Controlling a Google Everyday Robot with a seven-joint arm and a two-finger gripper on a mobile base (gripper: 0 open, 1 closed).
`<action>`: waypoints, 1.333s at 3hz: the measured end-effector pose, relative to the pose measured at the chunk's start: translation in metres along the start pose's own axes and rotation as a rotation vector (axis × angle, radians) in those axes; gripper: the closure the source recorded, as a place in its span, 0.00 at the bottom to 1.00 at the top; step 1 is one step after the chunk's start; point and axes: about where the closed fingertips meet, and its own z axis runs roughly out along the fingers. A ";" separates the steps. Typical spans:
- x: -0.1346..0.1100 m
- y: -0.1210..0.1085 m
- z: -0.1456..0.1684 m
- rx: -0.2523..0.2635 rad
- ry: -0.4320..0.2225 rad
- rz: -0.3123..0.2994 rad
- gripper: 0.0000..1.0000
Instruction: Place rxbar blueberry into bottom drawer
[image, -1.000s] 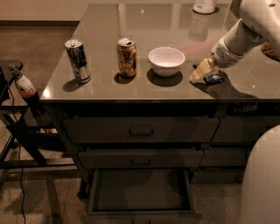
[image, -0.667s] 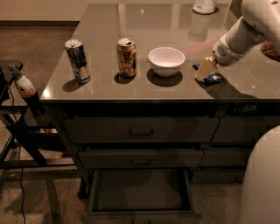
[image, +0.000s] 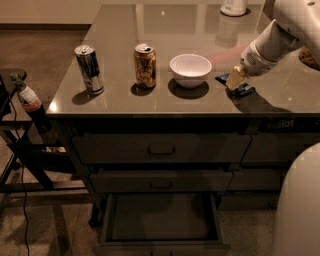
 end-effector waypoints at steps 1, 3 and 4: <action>-0.004 0.001 -0.008 0.000 0.000 0.000 1.00; -0.008 0.002 -0.017 0.000 0.000 0.000 1.00; 0.053 0.009 -0.040 -0.033 -0.028 0.047 1.00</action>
Offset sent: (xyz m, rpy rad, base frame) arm -0.0292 -0.0232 0.0230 0.0395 -0.0525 -0.0187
